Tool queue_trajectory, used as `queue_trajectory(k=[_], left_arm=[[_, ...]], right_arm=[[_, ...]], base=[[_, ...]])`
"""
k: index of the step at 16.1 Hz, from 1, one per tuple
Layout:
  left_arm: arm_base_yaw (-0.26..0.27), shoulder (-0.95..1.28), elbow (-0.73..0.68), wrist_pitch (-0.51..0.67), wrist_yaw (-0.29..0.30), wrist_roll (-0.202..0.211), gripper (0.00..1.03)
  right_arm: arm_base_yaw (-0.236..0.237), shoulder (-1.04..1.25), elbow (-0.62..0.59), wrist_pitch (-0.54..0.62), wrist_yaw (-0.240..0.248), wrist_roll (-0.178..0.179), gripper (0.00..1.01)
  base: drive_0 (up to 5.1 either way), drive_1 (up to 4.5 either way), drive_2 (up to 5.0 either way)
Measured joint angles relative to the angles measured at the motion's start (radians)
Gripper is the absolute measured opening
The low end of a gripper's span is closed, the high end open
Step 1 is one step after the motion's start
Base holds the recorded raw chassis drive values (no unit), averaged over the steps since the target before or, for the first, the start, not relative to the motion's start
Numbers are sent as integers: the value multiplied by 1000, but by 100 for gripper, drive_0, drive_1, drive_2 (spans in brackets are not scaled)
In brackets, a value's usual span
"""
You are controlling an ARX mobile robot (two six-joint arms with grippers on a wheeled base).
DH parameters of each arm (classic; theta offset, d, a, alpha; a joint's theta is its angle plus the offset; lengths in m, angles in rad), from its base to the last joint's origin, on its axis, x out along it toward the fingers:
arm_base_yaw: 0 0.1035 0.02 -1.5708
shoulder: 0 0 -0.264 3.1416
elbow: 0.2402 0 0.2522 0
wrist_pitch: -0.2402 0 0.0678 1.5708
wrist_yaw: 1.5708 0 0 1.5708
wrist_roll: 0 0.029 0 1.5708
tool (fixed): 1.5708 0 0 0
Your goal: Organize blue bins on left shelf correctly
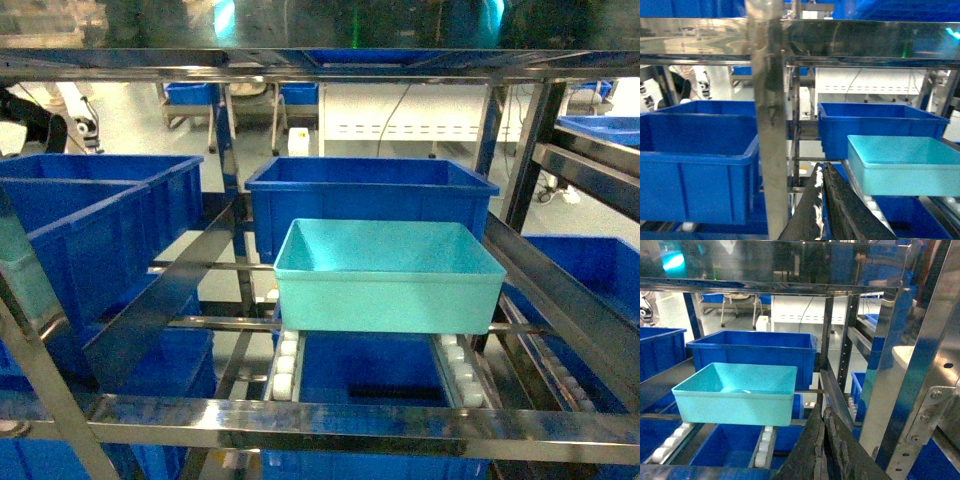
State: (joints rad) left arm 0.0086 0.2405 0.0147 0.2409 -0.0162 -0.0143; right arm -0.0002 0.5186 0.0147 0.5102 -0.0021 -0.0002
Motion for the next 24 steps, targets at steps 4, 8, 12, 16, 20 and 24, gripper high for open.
queue_trajectory(k=[4, 8, 12, 16, 20, 24], left_arm=[[-11, -78, 0, -80, 16, 1, 2], [-11, -230, 0, -246, 16, 1, 2], [-11, -230, 0, -246, 16, 1, 2], [-11, -230, 0, -246, 16, 1, 2], [-11, -230, 0, -246, 16, 1, 2], [-11, -230, 0, -245, 16, 0, 7]], right_arm=[[0, -157, 0, -146, 0, 0, 2], [0, -269, 0, -257, 2, 0, 2], [0, -334, 0, -325, 2, 0, 2], [0, -360, 0, -358, 2, 0, 2], [0, -514, 0, -511, 2, 0, 2], [0, -514, 0, -514, 2, 0, 9]], base=[[0, 0, 0], [0, 0, 0], [0, 0, 0], [0, 0, 0], [0, 0, 0], [0, 0, 0]])
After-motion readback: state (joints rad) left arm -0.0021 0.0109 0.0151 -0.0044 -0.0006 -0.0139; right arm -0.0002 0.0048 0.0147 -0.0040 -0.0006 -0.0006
